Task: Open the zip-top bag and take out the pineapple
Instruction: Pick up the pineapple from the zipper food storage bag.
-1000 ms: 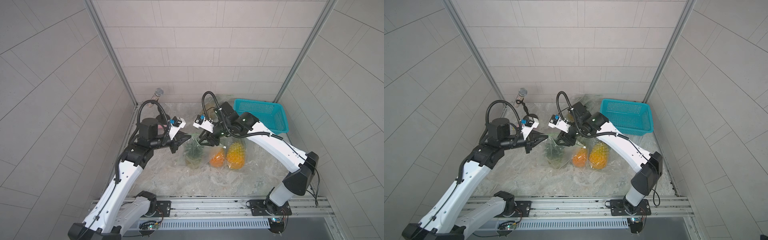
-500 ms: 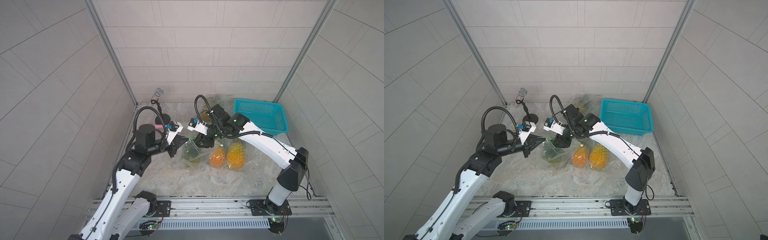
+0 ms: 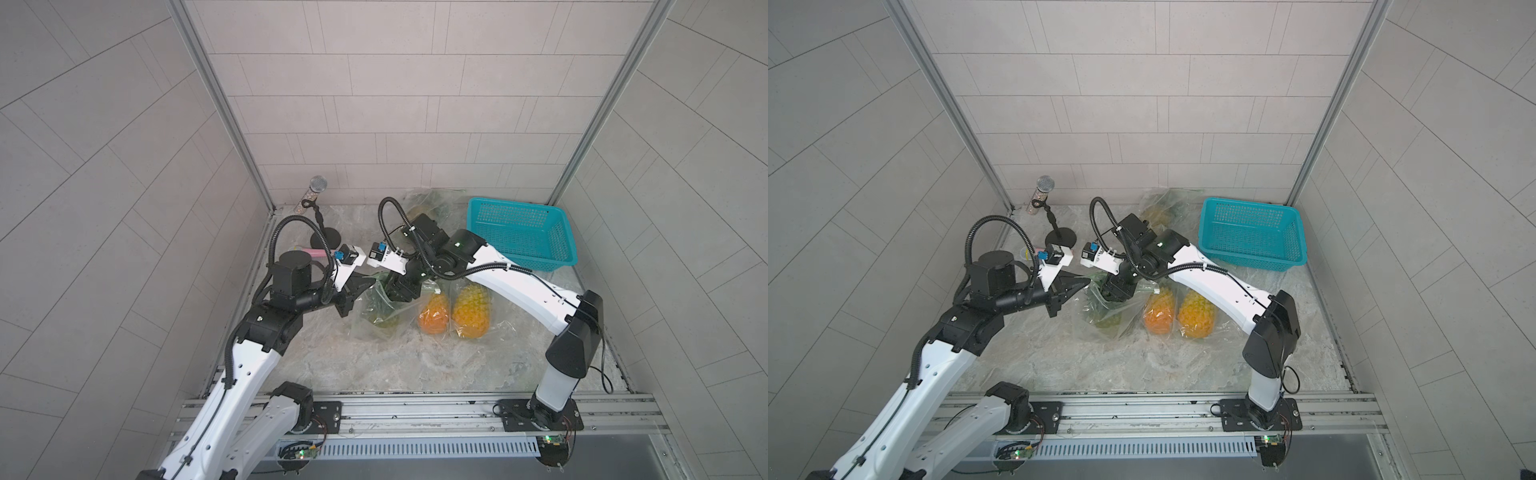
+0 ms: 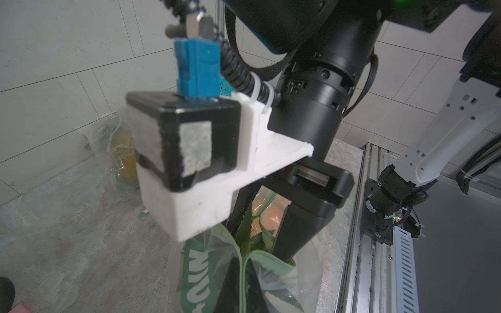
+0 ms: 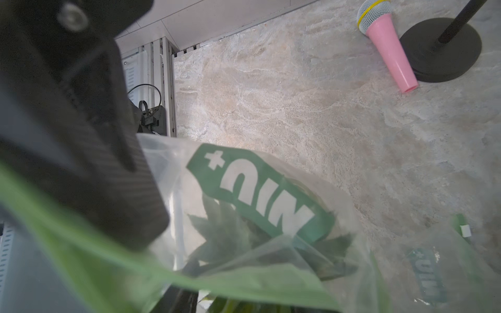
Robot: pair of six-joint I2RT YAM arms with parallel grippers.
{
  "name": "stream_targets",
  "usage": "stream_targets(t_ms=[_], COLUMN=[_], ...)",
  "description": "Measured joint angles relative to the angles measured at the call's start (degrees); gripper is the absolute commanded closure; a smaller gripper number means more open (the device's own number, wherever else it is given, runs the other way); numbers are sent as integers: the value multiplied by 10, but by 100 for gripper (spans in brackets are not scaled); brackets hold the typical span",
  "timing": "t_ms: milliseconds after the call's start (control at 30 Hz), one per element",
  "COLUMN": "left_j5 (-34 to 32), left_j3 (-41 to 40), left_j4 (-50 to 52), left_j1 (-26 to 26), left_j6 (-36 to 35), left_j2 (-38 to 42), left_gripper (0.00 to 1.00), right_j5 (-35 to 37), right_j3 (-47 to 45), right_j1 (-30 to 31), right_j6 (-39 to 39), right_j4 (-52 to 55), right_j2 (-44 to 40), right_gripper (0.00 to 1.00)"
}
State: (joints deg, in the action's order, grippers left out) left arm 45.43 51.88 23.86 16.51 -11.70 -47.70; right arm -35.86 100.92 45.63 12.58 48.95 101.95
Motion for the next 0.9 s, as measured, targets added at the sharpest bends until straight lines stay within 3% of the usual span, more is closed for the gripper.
stream_targets(t_ms=[100,267,333,433,533,600,633,900], left_j5=[-7,-14,-21,-44,-82,-117,-142,-333], left_j3=[-3,-4,-4,-4,-3,-1,3,36], left_j4=[1,0,0,-1,-3,-4,-4,16], left_j1=[0,0,0,-2,-5,-9,-11,-26], left_j6=[-3,-4,-2,16,54,84,106,255], left_j2=[3,8,10,11,15,18,19,49], left_gripper=[100,100,97,80,74,53,46,28], right_j5=[5,19,23,16,1,-8,-12,-13], right_j3=[0,-9,-11,-16,-43,-65,-74,-86], right_j1=[5,6,4,-3,-14,-28,-35,-70], right_j6=[-8,-23,-20,-32,-53,-75,-87,-176], right_j4=[-10,-31,-41,-56,-85,-105,-114,-172], right_j2=[5,5,5,4,-10,-24,-31,-76], right_gripper=[61,100,100,100,100,100,100,100])
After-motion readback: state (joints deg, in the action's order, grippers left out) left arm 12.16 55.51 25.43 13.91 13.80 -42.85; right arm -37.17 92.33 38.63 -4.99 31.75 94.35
